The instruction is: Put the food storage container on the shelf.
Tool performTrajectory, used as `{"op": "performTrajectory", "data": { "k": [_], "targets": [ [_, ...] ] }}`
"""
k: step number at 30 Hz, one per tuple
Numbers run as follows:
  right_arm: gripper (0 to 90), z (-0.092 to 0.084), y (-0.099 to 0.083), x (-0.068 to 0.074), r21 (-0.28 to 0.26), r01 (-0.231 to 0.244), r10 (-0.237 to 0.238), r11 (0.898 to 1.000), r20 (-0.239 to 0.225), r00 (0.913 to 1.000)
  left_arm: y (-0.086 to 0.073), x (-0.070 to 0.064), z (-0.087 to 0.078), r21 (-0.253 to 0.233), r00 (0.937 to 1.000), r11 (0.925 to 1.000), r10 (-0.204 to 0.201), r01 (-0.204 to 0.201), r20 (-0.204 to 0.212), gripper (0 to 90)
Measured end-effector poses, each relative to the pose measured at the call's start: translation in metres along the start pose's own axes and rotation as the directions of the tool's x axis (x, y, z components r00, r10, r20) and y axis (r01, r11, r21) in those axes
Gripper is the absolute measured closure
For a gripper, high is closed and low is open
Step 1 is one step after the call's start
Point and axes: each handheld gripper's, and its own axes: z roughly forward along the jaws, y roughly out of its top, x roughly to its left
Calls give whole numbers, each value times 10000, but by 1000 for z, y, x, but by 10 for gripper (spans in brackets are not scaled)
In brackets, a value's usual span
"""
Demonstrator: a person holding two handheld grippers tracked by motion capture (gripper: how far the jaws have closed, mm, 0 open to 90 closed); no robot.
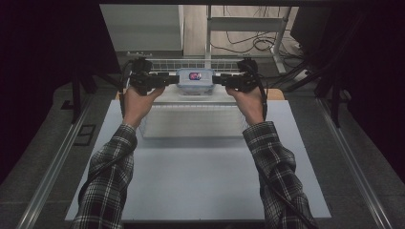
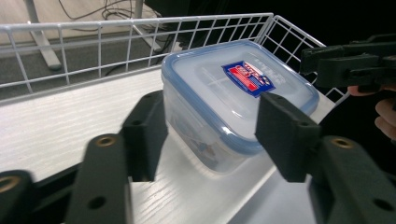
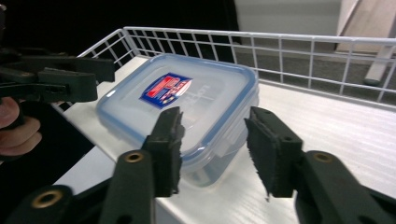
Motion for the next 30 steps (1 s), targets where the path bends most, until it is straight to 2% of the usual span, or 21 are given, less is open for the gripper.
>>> {"op": "performTrajectory", "data": {
  "k": [2,3,10,12,14,17,18,24,30],
  "targets": [
    [467,-4,-4,2,-11,166,-167,9999,-105,9998,-4,-4,-2,-32,9995,9995,326,-326,4,310],
    [467,-4,-4,2,-11,166,-167,9999,-105,9998,-4,-4,-2,-32,9995,9995,326,-326,4,282],
    [259,-11,-18,9,-8,1024,-1024,9947,-37,9947,-21,-15,-5,112,9909,9914,1306,-1303,-328,175],
    [241,-11,-20,10,-38,1116,-1116,9937,-35,9937,-23,-16,-6,159,9903,9907,1356,-1352,-293,162],
    [183,-12,-25,12,-36,1244,-1244,9922,19,9922,-27,-18,-5,209,9898,9899,1405,-1400,-256,129],
    [161,-11,-28,13,20,1336,-1336,9910,38,9910,-32,-21,-6,241,9883,9883,1512,-1508,-184,113],
    [144,-11,-31,14,25,1443,-1443,9895,64,9895,-36,-24,-6,258,9859,9858,1662,-1657,-194,98],
    [110,-12,-39,20,69,1760,-1760,9844,63,9844,-47,-29,-9,298,9804,9802,1963,-1957,-167,69],
    [88,-15,-51,24,172,1886,-1886,9819,-6,9821,-64,-35,-14,261,9761,9758,2173,-2171,-82,39]
  ]
}}
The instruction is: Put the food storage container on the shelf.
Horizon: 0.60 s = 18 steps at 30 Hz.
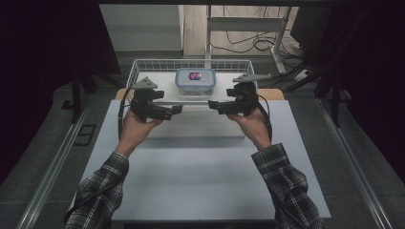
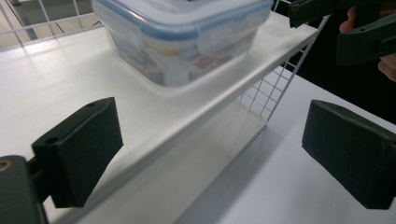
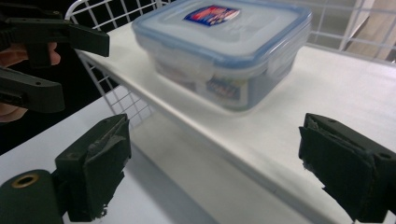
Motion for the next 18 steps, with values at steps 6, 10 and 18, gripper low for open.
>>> {"op": "performTrajectory", "data": {
  "k": [6,10,18],
  "targets": [
    [61,-5,-14,9,56,286,-285,9996,-60,9996,-21,-11,-1,45,9998,10000,-10,9,214,33],
    [30,-11,-27,20,116,518,-517,9986,-88,9986,-32,-18,-2,162,9996,9999,18,-22,290,24],
    [11,-21,-47,35,158,805,-800,9966,-281,9964,-53,-36,-10,460,9986,9976,508,-513,110,8]
  ]
}}
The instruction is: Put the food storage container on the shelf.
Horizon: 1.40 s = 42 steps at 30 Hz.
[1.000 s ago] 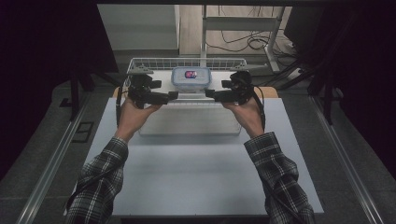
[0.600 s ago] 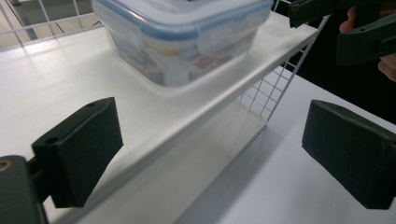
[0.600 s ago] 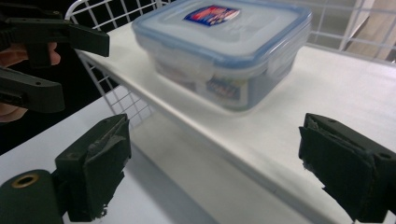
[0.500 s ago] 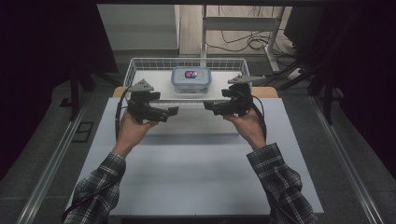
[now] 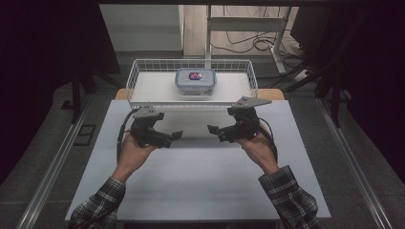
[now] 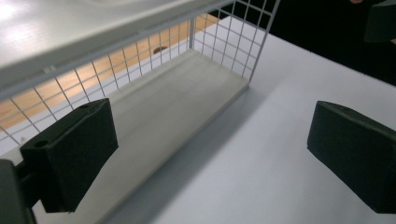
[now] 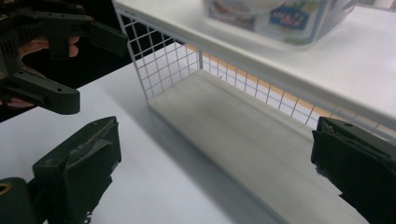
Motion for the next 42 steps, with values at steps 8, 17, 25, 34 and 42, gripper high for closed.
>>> {"op": "performTrajectory", "data": {
  "k": [8,17,25,34,42],
  "targets": [
    [0,-13,-26,13,84,90,-91,9999,80,9999,-23,-13,-12,-61,9999,9999,-117,117,99,15],
    [0,-27,-59,22,8,218,-218,9998,401,9990,-59,-26,-20,-129,9993,9993,-354,356,119,16],
    [0,-34,-91,29,359,55,-71,9993,452,9990,-92,-43,-26,-72,9998,9998,-208,207,-70,13],
    [0,-49,-124,34,367,-88,49,9993,1049,9945,-121,-55,-37,-37,9990,9994,-332,331,-308,9],
    [0,-51,-154,43,742,-84,-5,9972,1190,9929,-151,-66,-39,694,9973,9972,-222,271,-700,6]
  ]
}}
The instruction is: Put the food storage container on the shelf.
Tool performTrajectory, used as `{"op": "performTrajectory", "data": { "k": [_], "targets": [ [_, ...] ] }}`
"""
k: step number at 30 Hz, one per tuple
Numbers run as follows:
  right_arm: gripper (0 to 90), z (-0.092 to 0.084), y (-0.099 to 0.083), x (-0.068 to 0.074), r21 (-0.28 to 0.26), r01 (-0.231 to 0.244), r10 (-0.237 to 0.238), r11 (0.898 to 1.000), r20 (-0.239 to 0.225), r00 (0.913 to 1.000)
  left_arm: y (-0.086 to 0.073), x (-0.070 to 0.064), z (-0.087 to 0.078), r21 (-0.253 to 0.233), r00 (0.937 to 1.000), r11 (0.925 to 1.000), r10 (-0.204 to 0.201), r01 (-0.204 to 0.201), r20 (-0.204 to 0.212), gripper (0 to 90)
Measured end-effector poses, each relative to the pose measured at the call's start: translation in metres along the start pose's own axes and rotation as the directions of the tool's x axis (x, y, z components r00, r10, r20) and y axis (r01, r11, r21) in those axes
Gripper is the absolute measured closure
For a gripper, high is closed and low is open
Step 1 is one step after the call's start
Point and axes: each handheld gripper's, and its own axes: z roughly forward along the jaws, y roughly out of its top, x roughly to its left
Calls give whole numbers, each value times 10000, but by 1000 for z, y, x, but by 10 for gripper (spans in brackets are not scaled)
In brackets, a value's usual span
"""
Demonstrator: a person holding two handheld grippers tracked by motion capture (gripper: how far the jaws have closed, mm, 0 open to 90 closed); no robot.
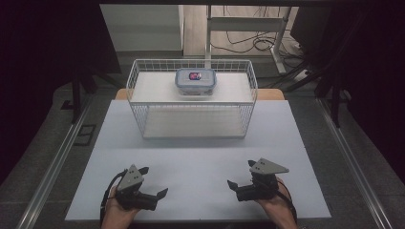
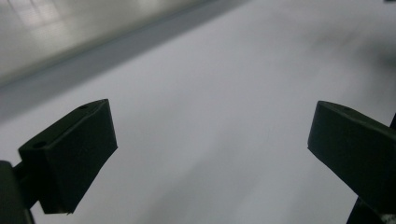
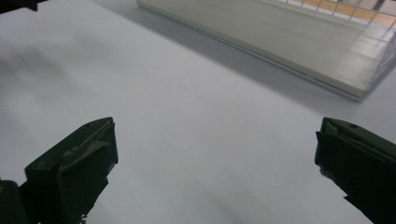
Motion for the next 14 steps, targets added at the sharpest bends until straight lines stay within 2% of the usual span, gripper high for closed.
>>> {"op": "performTrajectory", "data": {
  "k": [3,5,6,7,8,9,10,14],
  "targets": [
    [0,0,-11,2,34,-94,94,10000,47,9999,-12,-3,3,527,9986,9984,250,-225,-467,6],
    [0,1,-18,2,230,-128,127,9997,20,9999,-18,-4,6,914,9978,9954,329,-275,-581,6],
    [0,5,-26,3,605,-88,84,9981,59,9999,-21,-3,11,1296,9974,9912,358,-275,-625,4],
    [0,5,-26,3,605,-88,84,9981,59,9999,-21,-3,11,1296,9974,9912,358,-275,-625,2],
    [0,10,-32,4,1120,31,-36,9937,42,10000,-22,-2,15,1537,9977,9879,322,-227,-593,2],
    [0,10,-32,4,1120,31,-36,9937,42,10000,-22,-2,15,1537,9977,9879,322,-227,-593,2],
    [0,15,-34,5,1448,223,-239,9892,89,9997,-23,-1,17,1726,9979,9848,297,-193,-579,2],
    [0,17,-35,5,1568,262,-276,9873,68,9996,-23,-1,17,1704,9975,9851,352,-242,-619,0]
  ]
}}
